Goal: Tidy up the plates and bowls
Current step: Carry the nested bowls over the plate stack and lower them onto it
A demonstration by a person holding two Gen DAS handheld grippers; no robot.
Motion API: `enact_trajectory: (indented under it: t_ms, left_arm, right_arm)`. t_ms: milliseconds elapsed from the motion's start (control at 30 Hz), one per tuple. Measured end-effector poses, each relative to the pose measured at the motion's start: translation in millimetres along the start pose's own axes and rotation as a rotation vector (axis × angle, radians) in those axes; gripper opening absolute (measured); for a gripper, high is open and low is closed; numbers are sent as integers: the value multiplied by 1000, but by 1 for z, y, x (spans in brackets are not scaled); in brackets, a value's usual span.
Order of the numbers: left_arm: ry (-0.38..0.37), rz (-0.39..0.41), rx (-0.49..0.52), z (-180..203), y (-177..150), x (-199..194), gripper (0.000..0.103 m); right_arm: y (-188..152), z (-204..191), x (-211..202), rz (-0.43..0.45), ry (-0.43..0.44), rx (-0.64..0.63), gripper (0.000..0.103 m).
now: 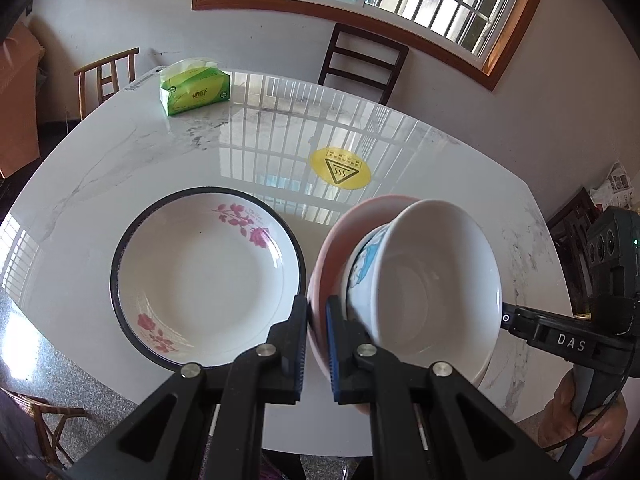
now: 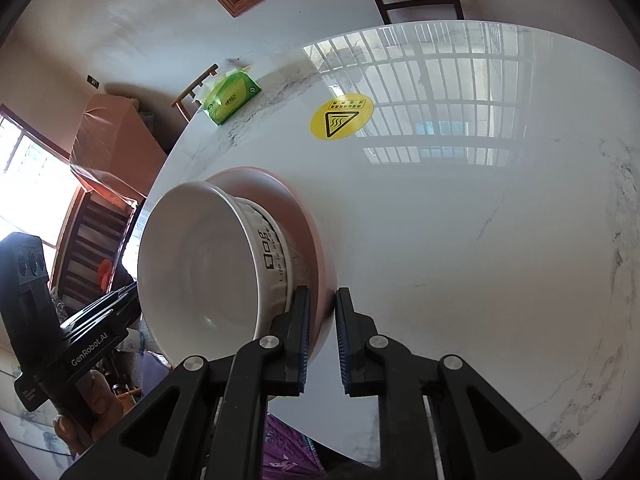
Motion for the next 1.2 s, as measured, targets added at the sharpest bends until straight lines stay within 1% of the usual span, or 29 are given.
enact_trajectory:
  t_ms: [433, 667, 933, 1200]
  left_arm:
    - [68, 41, -108, -78, 16, -25, 9]
    - [92, 32, -151, -114, 16, -19, 9]
    - [97, 27, -178, -136, 15, -11, 8]
    - [95, 5, -198, -148, 8, 1, 7]
  right_arm:
    - [22, -70, 36, -47, 55, -79, 14]
    - [28, -97, 63, -83, 73, -103, 14]
    - [29, -112, 79, -108, 64, -124, 14]
    - [28, -117, 90, -125, 50, -132, 14]
Point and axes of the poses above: each gripper's, at about its wrist camera, not at the fingertips, and x roughly the way its jaws point, z to its right, y to its top, the point moved 7 cm from there along x, roughly the way its jaws point, and after that the axes turned 4 degrees about x, right-handed, at the moved point
